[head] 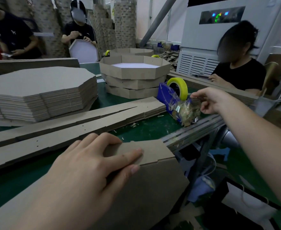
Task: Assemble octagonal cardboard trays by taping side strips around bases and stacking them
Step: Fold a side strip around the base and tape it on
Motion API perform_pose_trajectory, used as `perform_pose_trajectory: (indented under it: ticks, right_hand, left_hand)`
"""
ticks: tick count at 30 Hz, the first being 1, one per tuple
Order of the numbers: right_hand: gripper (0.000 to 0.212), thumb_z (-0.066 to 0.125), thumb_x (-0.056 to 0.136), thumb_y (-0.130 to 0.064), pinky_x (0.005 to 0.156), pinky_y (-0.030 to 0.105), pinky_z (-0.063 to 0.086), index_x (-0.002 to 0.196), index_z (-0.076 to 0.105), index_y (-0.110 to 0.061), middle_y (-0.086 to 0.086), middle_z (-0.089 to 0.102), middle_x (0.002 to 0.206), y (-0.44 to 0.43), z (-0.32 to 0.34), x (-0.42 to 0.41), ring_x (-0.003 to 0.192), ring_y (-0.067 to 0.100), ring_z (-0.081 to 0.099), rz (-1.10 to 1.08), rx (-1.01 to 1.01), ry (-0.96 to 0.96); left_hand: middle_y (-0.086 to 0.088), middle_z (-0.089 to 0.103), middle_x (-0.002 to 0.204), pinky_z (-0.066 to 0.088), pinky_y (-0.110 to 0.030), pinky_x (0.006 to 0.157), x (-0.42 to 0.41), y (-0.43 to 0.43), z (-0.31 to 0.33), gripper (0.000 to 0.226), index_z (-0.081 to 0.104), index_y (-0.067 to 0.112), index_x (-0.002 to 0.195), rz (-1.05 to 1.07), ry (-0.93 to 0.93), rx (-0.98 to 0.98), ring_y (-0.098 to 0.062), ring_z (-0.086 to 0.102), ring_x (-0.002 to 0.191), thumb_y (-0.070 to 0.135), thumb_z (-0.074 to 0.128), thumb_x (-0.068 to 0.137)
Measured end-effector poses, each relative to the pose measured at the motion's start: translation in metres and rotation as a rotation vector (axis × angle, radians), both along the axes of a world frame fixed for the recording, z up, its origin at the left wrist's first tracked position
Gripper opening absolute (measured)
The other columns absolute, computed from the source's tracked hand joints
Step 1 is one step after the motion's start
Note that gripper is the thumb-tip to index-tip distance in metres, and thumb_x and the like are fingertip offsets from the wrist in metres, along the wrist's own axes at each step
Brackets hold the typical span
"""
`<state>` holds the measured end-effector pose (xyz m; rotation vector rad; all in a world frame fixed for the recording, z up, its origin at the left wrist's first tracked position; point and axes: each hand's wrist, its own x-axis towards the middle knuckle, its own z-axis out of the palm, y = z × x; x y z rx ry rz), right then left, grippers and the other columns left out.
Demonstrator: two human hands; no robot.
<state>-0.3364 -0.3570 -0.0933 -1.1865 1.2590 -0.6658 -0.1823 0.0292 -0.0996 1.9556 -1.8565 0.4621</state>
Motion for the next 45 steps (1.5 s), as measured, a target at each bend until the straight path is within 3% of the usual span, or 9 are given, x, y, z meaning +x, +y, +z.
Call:
perform_pose_trajectory:
  ticks: [13, 20, 24, 26, 28, 33, 35, 39, 45]
  right_hand:
    - [0.002, 0.066, 0.077, -0.017, 0.062, 0.027, 0.037, 0.077, 0.068, -0.016, -0.008, 0.037, 0.055, 0.003, -0.003, -0.005, 0.049, 0.006, 0.031, -0.027, -0.052, -0.217]
    - [0.042, 0.052, 0.078, -0.001, 0.081, 0.033, 0.05, 0.04, 0.053, -0.018, -0.003, 0.045, 0.047, 0.022, -0.046, -0.023, 0.043, 0.008, 0.044, -0.051, -0.258, -0.583]
    - [0.017, 0.065, 0.073, -0.01, 0.06, 0.029, 0.041, 0.057, 0.062, -0.007, 0.008, 0.05, 0.058, 0.029, -0.055, -0.029, 0.054, 0.019, 0.046, -0.164, -0.464, 0.038]
    - [0.018, 0.068, 0.074, -0.018, 0.061, 0.029, 0.033, 0.061, 0.059, -0.008, 0.013, 0.047, 0.062, 0.033, -0.054, -0.036, 0.058, 0.021, 0.043, -0.207, -0.556, 0.403]
    - [0.025, 0.069, 0.08, -0.021, 0.066, 0.03, 0.036, 0.059, 0.064, -0.008, 0.008, 0.057, 0.064, 0.049, -0.049, -0.041, 0.057, 0.019, 0.048, -0.196, -0.651, 0.501]
    - [0.008, 0.074, 0.08, -0.021, 0.076, 0.028, 0.038, 0.073, 0.072, -0.023, -0.004, 0.059, 0.082, 0.144, -0.025, -0.029, 0.083, 0.012, 0.056, -0.028, -0.85, 0.156]
    - [0.006, 0.076, 0.077, -0.029, 0.07, 0.022, 0.037, 0.076, 0.074, -0.024, -0.009, 0.061, 0.076, 0.194, -0.016, -0.025, 0.071, 0.002, 0.054, 0.131, -0.798, -0.074]
    - [0.022, 0.076, 0.064, -0.036, 0.046, 0.009, 0.034, 0.077, 0.076, -0.019, -0.009, 0.056, 0.049, 0.277, -0.013, -0.019, 0.044, -0.001, 0.047, 0.271, -0.574, -0.432]
    - [0.035, 0.082, 0.04, -0.034, 0.036, 0.014, 0.014, 0.065, 0.076, -0.011, -0.006, 0.034, 0.034, 0.313, -0.043, 0.012, 0.028, 0.004, 0.022, 0.145, -0.112, -0.541]
  left_hand:
    - [0.008, 0.064, 0.096, 0.045, -0.027, 0.054, 0.003, -0.002, 0.0, 0.035, 0.067, 0.051, 0.109, 0.007, 0.002, 0.006, -0.019, 0.064, 0.08, 0.054, 0.04, 0.087]
    - [0.007, 0.065, 0.097, 0.042, -0.026, 0.054, 0.004, -0.005, -0.001, 0.036, 0.067, 0.05, 0.109, 0.011, -0.013, 0.009, -0.02, 0.064, 0.08, 0.053, 0.039, 0.087]
    - [0.007, 0.065, 0.098, 0.047, -0.03, 0.055, 0.003, -0.004, -0.001, 0.037, 0.069, 0.047, 0.109, 0.011, -0.002, 0.006, -0.021, 0.065, 0.082, 0.053, 0.04, 0.087]
    - [0.008, 0.066, 0.099, 0.049, -0.032, 0.056, 0.002, -0.003, -0.001, 0.037, 0.07, 0.044, 0.107, 0.011, 0.004, -0.002, -0.021, 0.065, 0.082, 0.053, 0.04, 0.087]
    - [0.009, 0.066, 0.1, 0.05, -0.033, 0.058, 0.001, -0.003, 0.0, 0.037, 0.07, 0.043, 0.106, 0.007, 0.009, 0.001, -0.021, 0.065, 0.083, 0.052, 0.04, 0.087]
    - [0.014, 0.063, 0.099, 0.049, -0.029, 0.061, 0.001, -0.004, 0.003, 0.033, 0.069, 0.043, 0.099, -0.004, 0.013, 0.036, -0.016, 0.065, 0.084, 0.054, 0.042, 0.084]
    - [0.016, 0.063, 0.097, 0.044, -0.024, 0.062, 0.002, -0.004, 0.005, 0.032, 0.068, 0.042, 0.096, 0.011, -0.001, 0.044, -0.015, 0.065, 0.082, 0.054, 0.042, 0.082]
    - [0.014, 0.063, 0.094, 0.041, -0.024, 0.065, -0.001, -0.003, 0.006, 0.03, 0.066, 0.038, 0.089, 0.027, -0.023, 0.036, -0.016, 0.065, 0.078, 0.053, 0.041, 0.081]
    - [0.013, 0.063, 0.095, 0.043, -0.025, 0.064, -0.004, 0.0, 0.005, 0.028, 0.064, 0.035, 0.09, 0.028, -0.022, 0.013, -0.015, 0.064, 0.079, 0.052, 0.044, 0.079]
